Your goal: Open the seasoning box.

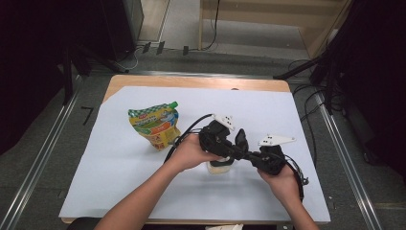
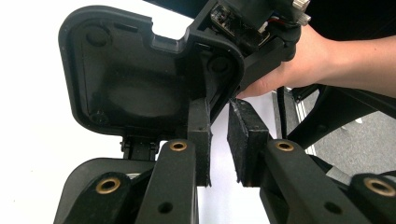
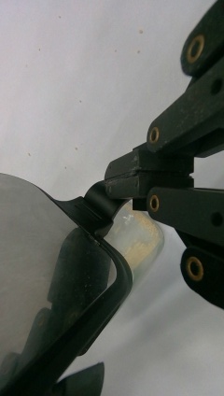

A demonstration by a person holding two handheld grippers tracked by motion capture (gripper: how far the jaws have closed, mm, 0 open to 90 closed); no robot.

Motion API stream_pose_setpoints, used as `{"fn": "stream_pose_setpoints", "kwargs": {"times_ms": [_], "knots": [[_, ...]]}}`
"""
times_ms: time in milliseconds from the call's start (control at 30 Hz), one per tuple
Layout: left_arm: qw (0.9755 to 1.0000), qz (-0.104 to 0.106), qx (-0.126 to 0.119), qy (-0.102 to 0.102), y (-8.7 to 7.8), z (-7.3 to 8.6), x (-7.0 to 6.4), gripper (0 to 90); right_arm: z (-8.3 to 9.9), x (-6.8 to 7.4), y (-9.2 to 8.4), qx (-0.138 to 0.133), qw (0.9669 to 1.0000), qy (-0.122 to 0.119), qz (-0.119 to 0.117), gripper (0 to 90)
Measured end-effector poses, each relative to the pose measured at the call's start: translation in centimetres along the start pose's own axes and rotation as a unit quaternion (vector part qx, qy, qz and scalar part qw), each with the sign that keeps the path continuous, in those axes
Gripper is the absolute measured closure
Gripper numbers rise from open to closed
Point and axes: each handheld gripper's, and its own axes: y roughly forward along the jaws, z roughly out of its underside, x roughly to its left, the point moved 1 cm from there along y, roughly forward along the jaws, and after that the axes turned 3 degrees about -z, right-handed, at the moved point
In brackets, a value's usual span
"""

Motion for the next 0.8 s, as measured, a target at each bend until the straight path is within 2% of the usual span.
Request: {"fn": "stream_pose_setpoints", "kwargs": {"times_ms": [233,467,500,600,667,700,800], "knots": [[0.9999,-0.008,-0.003,-0.008,-0.9,0.4,0.2,76.8,-0.1,0.3,-0.5,-0.003,1.0000,0.006,-0.006,90.0],[0.9995,-0.029,-0.006,-0.015,-2.8,1.3,0.5,72.9,0.5,1.1,-1.6,-0.009,0.9998,0.012,-0.010,87.5],[0.9993,-0.029,-0.003,-0.023,-2.9,1.4,0.6,72.9,0.5,1.3,-1.7,-0.010,0.9998,0.013,-0.010,87.5],[0.9987,-0.036,-0.003,-0.037,-3.5,1.8,0.8,65.7,1.0,1.9,-2.1,-0.006,0.9996,0.022,-0.014,86.2],[0.9983,-0.038,-0.014,-0.041,-3.9,2.1,0.9,62.8,1.4,2.3,-2.4,-0.008,0.9996,0.023,-0.016,84.6],[0.9982,-0.039,-0.016,-0.043,-4.0,2.2,1.0,57.9,1.7,2.9,-2.7,-0.011,0.9995,0.020,-0.022,81.8],[0.9979,-0.040,-0.016,-0.048,-4.3,2.5,1.2,54.7,1.9,3.4,-2.8,-0.011,0.9994,0.015,-0.028,79.0]]}}
